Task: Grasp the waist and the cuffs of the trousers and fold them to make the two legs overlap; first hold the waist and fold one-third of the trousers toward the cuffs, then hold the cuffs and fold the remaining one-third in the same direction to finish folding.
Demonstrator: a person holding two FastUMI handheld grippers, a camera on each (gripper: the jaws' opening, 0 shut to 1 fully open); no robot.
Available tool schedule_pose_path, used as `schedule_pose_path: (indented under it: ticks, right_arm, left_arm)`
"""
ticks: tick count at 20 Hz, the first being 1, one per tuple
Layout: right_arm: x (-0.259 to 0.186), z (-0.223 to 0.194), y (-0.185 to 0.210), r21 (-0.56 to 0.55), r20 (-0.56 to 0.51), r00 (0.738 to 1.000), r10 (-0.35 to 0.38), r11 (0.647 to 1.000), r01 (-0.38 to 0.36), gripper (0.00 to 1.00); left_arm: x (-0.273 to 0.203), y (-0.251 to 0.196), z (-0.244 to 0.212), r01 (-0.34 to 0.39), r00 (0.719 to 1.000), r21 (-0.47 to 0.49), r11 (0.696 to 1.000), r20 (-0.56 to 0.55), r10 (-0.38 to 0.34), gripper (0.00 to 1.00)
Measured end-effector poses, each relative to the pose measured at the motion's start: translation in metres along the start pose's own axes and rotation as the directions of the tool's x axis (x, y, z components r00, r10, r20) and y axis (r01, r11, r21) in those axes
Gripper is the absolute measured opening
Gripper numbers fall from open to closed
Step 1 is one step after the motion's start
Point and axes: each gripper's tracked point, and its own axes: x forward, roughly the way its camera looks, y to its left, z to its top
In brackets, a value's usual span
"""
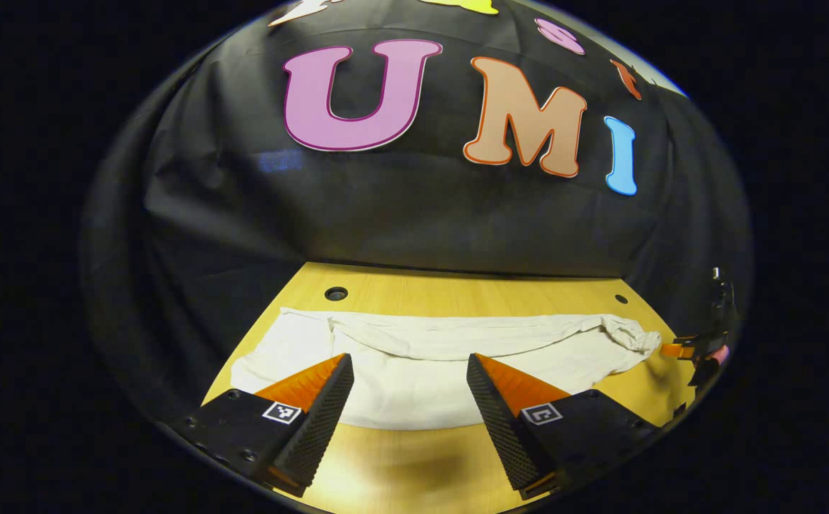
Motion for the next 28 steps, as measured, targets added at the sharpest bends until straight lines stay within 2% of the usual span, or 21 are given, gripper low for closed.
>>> schedule_pose_path:
  ticks: [3, 7, 8, 12, 14, 15, 16, 17, 18, 19, 21, 22, 24, 25, 28]
  right_arm:
    - [0.025, -0.005, -0.001, 0.045, -0.022, 1.0, 0.017, 0.999, -0.016, 0.97]
    - [0.04, -0.016, -0.009, 0.106, -0.051, 0.998, 0.026, 0.994, -0.021, 0.98]
    - [0.044, -0.016, -0.011, 0.121, -0.05, 0.998, 0.033, 0.992, -0.026, 0.96]
    - [0.051, -0.01, -0.015, 0.182, -0.029, 0.998, 0.059, 0.982, -0.053, 0.98]
    - [0.053, -0.007, -0.017, 0.214, -0.014, 0.997, 0.077, 0.974, -0.072, 0.98]
    - [0.053, -0.006, -0.017, 0.235, -0.008, 0.996, 0.086, 0.969, -0.082, 0.95]
    - [0.05, -0.003, -0.014, 0.261, 0.008, 0.994, 0.105, 0.96, -0.104, 0.98]
    - [0.048, 0.0, -0.014, 0.287, 0.013, 0.993, 0.114, 0.951, -0.113, 0.93]
    - [0.051, 0.0, -0.013, 0.311, 0.024, 0.992, 0.124, 0.942, -0.125, 0.8]
    - [0.052, 0.0, -0.014, 0.335, 0.028, 0.991, 0.13, 0.933, -0.132, 0.75]
    - [0.049, 0.002, -0.013, 0.39, 0.049, 0.987, 0.151, 0.907, -0.157, 0.7]
    - [0.05, -0.004, -0.017, 0.416, 0.043, 0.989, 0.142, 0.897, -0.147, 0.7]
    - [0.058, -0.002, -0.026, 0.452, 0.047, 0.989, 0.137, 0.88, -0.144, 0.33]
    - [0.06, -0.003, -0.027, 0.464, 0.042, 0.989, 0.144, 0.873, -0.147, 0.33]
    - [0.057, -0.002, -0.026, 0.46, 0.047, 0.989, 0.141, 0.876, -0.147, 0.17]
  left_arm:
    - [0.002, 0.001, 0.003, -0.025, 1.0, -0.008, 1.0, 0.005, 0.025, 0.95]
    - [0.002, -0.001, 0.002, -0.046, 0.999, 0.038, 0.998, -0.008, 0.047, 0.95]
    - [0.002, -0.003, 0.002, -0.042, 0.999, 0.045, 0.998, -0.011, 0.042, 0.95]
    - [0.002, -0.014, -0.001, -0.027, 0.999, 0.041, 0.999, -0.028, 0.029, 0.93]
    - [0.004, -0.022, -0.004, -0.015, 0.999, 0.032, 0.999, -0.035, 0.016, 0.95]
    - [0.005, -0.026, -0.005, -0.01, 0.999, 0.028, 1.0, -0.04, 0.012, 0.95]
    - [0.006, -0.029, -0.006, -0.005, 0.999, 0.026, 1.0, -0.046, 0.006, 0.95]
    - [0.006, -0.03, -0.008, -0.001, 0.999, 0.025, 1.0, -0.052, 0.002, 0.95]
    - [0.007, -0.031, -0.008, -0.001, 0.998, 0.025, 1.0, -0.057, 0.002, 0.95]
    - [0.006, -0.033, -0.008, 0.001, 0.998, 0.026, 1.0, -0.059, 0.001, 0.96]
    - [0.007, -0.034, -0.008, 0.001, 0.998, 0.02, 1.0, -0.057, 0.0, 0.95]
    - [0.007, -0.035, -0.006, 0.002, 0.999, 0.013, 1.0, -0.054, -0.001, 0.95]
    - [0.006, -0.036, -0.007, -0.003, 0.999, -0.003, 1.0, -0.053, 0.003, 0.95]
    - [0.006, -0.037, -0.007, -0.007, 0.999, -0.011, 1.0, -0.051, 0.006, 0.95]
    - [0.004, -0.036, -0.006, -0.019, 0.999, -0.031, 0.999, -0.045, 0.017, 0.95]
